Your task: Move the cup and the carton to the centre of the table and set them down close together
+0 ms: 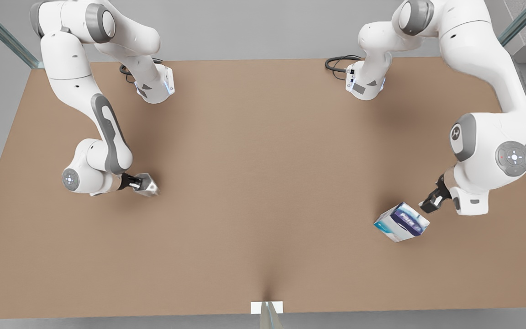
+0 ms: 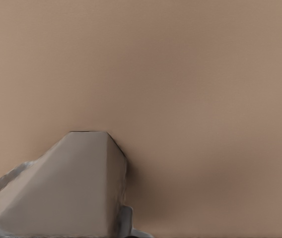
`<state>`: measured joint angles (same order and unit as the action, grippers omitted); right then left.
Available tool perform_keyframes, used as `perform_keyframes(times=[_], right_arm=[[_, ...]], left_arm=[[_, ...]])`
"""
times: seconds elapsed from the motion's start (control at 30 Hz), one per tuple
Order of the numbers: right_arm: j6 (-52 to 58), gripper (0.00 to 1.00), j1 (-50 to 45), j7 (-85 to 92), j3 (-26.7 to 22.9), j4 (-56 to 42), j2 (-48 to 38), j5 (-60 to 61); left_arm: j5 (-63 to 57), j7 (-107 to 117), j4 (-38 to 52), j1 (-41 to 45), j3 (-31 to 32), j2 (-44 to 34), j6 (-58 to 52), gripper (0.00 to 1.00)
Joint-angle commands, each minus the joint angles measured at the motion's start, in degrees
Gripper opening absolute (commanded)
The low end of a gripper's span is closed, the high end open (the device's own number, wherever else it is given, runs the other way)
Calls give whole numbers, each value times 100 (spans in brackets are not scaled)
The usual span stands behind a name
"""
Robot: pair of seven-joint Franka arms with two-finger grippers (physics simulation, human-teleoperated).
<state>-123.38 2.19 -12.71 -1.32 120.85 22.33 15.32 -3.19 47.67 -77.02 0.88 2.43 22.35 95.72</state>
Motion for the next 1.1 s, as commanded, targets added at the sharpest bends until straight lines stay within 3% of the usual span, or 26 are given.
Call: perform_keyframes(times=[0.0, 0.17, 0.2, 0.3, 0.37, 0.47, 0.5, 0.57, 0.6, 0.63, 0.7, 1.07], right_arm=[[7, 22, 0, -21, 0, 0, 0, -38], [209, 22, -17, -127, 333, -641, -62, -38], [218, 22, -210, -118, 501, -1115, 148, -29], [649, 23, -1423, -215, 413, -4244, 1994, 410], [658, 23, -2274, -294, -174, -5325, 2723, 1024], [587, 25, -3901, -408, -1924, -6029, 3620, 2853], [570, 25, -4165, -548, -2223, -6196, 3805, 3108], [368, 28, -4262, -698, -2294, -6477, 4016, 3231], [218, 36, -4289, -856, -2294, -6495, 4060, 3240], [218, 50, -4315, -821, -2382, -6530, 4104, 3240], [86, 100, -4315, -812, -2399, -6609, 4174, 3240], [192, 100, -4491, -961, -2338, -6521, 3858, 3407]], left_arm=[[47, 5, 2, -9, -5, 6, -27, 100], [407, -153, 591, -18, -269, 691, 79, 100], [389, -293, 750, -1, -409, 753, 70, 100], [372, -338, 837, 96, -445, 990, 386, 100], [363, -311, 1022, 228, -480, 1236, 552, 100], [372, -364, 820, 272, -541, 1289, 790, 100], [363, -364, 688, 263, -533, 1236, 852, 100], [363, -373, 442, 237, -533, 1104, 896, 100], [372, -373, 363, 228, -533, 1043, 922, 100], [372, -373, 345, 228, -533, 1034, 914, 100], [389, -373, 275, 202, -533, 973, 905, 100], [600, -100, -226, 290, -541, 744, 879, 100]])
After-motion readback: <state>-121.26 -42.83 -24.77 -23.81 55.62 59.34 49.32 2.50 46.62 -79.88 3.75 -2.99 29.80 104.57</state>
